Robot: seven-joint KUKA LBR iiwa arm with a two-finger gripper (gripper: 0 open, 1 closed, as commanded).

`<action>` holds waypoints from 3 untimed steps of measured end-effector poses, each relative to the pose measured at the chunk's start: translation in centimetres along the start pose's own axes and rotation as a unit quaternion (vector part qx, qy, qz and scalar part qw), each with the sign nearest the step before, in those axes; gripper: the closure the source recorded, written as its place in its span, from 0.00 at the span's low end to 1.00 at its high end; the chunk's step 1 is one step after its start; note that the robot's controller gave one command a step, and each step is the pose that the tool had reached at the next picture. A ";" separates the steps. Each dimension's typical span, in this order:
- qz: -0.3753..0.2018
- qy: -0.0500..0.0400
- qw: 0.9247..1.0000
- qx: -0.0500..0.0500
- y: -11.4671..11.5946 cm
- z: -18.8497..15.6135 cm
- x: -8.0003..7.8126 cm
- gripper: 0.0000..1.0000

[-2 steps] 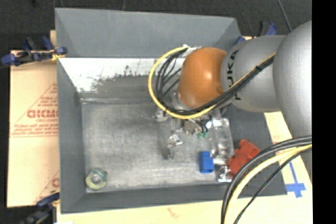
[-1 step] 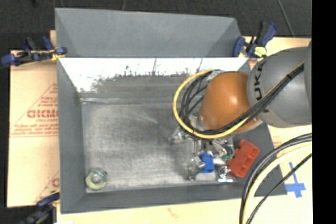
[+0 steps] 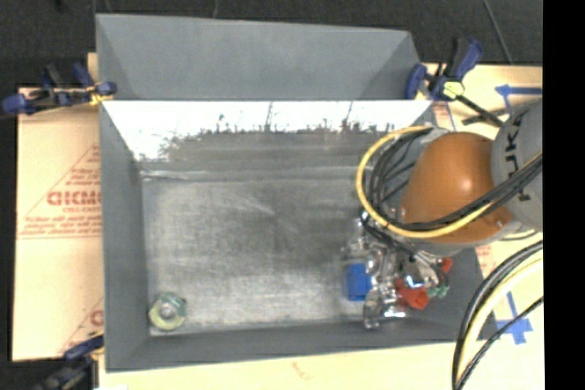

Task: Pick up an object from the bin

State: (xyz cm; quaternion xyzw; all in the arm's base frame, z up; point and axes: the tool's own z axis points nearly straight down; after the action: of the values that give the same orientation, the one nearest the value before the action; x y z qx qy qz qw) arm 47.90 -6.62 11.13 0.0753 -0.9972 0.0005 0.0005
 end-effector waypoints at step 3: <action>-0.287 0.003 0.958 -0.004 -3.7 3.8 -2.0 1.00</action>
Offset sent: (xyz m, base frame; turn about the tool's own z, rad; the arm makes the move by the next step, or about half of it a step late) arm 0.0084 -0.0332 -0.0321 -0.3113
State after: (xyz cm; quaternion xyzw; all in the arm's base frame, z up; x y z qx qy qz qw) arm 50.42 -9.97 7.31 0.3585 -0.9335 -0.0032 0.0037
